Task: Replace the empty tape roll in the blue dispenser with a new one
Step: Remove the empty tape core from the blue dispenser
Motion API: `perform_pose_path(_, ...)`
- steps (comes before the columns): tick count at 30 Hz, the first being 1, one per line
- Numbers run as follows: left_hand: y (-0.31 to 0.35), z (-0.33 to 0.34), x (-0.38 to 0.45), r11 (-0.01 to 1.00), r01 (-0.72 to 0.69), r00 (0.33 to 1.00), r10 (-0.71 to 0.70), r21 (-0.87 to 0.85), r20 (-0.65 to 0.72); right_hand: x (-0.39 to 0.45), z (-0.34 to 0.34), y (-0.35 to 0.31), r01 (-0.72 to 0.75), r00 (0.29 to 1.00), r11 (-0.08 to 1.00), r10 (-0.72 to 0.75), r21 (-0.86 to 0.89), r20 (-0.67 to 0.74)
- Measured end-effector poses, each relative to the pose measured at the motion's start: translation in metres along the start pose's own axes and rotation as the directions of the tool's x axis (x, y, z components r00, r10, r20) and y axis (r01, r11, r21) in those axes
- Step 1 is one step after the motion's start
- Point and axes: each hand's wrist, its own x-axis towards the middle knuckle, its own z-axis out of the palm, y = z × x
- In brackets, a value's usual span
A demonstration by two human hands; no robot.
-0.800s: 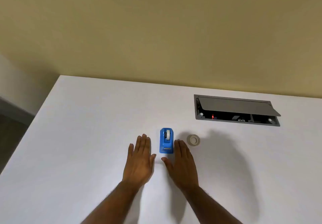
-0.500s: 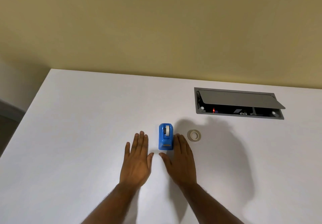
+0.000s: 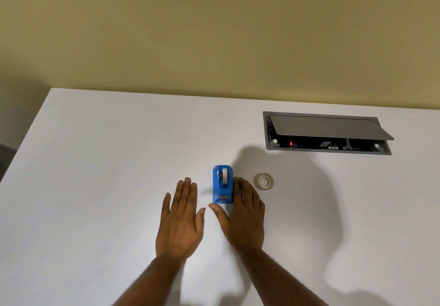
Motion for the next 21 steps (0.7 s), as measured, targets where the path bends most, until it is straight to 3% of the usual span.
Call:
perform_pose_path(5,0.002,-0.002,0.003,0.996,0.027,1.0,-0.027,-0.084,-0.002,0.0,0.001,0.0,-0.015,1.0,1.0,0.015,-0.013,-0.014)
perform_pose_path(12,0.028,-0.027,0.041,0.845,0.005,1.0,-0.002,-0.535,0.006,0.0,-0.002,-0.002,-0.01,1.0,0.999,0.01,-0.045,-0.013)
perform_pose_path(21,0.041,-0.039,0.081,0.841,-0.12,0.983,0.176,-0.527,0.058,-0.001,-0.003,-0.002,-0.035,0.999,0.999,0.035,-0.021,0.002)
